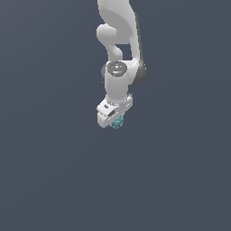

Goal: Pick up the object and move it to a goal position.

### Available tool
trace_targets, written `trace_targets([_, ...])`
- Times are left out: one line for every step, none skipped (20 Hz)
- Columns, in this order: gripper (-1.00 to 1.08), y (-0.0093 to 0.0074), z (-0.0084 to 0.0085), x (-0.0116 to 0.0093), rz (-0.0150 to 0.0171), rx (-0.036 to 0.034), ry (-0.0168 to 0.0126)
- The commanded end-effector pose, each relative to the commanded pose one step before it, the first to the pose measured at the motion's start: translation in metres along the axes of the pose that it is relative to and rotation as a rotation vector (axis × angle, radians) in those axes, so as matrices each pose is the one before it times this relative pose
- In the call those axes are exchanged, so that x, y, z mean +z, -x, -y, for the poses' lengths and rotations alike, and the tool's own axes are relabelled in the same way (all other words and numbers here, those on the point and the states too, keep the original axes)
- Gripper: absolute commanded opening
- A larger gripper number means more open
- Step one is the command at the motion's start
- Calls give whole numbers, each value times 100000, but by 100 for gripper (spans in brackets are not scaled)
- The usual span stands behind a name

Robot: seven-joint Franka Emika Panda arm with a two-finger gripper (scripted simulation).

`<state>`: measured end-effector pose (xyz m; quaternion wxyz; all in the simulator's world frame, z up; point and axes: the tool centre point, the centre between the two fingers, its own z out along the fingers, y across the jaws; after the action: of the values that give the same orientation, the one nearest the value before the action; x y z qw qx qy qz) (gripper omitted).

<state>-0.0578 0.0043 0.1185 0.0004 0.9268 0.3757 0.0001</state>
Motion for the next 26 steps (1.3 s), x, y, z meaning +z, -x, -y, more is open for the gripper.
trace_targets([-100, -1139, 657, -2401, -23, -77, 26])
trace_targets([-100, -485, 262, -1026, 0, 0, 0])
trace_targets([-100, -497, 265, -1045, 0, 0, 0])
trace_targets([-100, -501, 264, -1049, 0, 0, 0])
trace_targets([-100, -499, 259, -1039, 0, 0, 0])
trace_targets([-100, -510, 257, -989, 2, -46, -71])
trace_targets([-100, -482, 239, -986, 0, 0, 0])
trace_targets([-100, -466, 227, -948, 0, 0, 0])
trace_targets([-100, -444, 213, -898, 0, 0, 0])
trace_targets([-100, -419, 198, -842, 0, 0, 0])
trace_targets([-100, -395, 182, -787, 0, 0, 0])
trace_targets([-100, -373, 165, -731, 0, 0, 0])
trace_targets([-100, -350, 149, -676, 0, 0, 0])
trace_targets([-100, -328, 133, -622, 0, 0, 0])
trace_targets([-100, -289, 93, -563, -6, 40, -27])
trace_targets([-100, -279, 107, -520, 0, 0, 0])
trace_targets([-100, -253, 96, -469, 0, 0, 0])
trace_targets([-100, -227, 84, -418, 0, 0, 0])
trace_targets([-100, -178, 35, -360, -3, 66, -21])
trace_targets([-100, -176, 60, -315, 0, 0, 0])
trace_targets([-100, -151, 48, -263, 0, 0, 0])
trace_targets([-100, -126, 35, -212, 0, 0, 0])
trace_targets([-100, -101, 22, -160, 0, 0, 0])
trace_targets([-100, -77, 8, -108, 0, 0, 0])
trace_targets([-100, -52, -5, -57, 0, 0, 0])
trace_targets([-100, -27, -17, -7, 0, 0, 0])
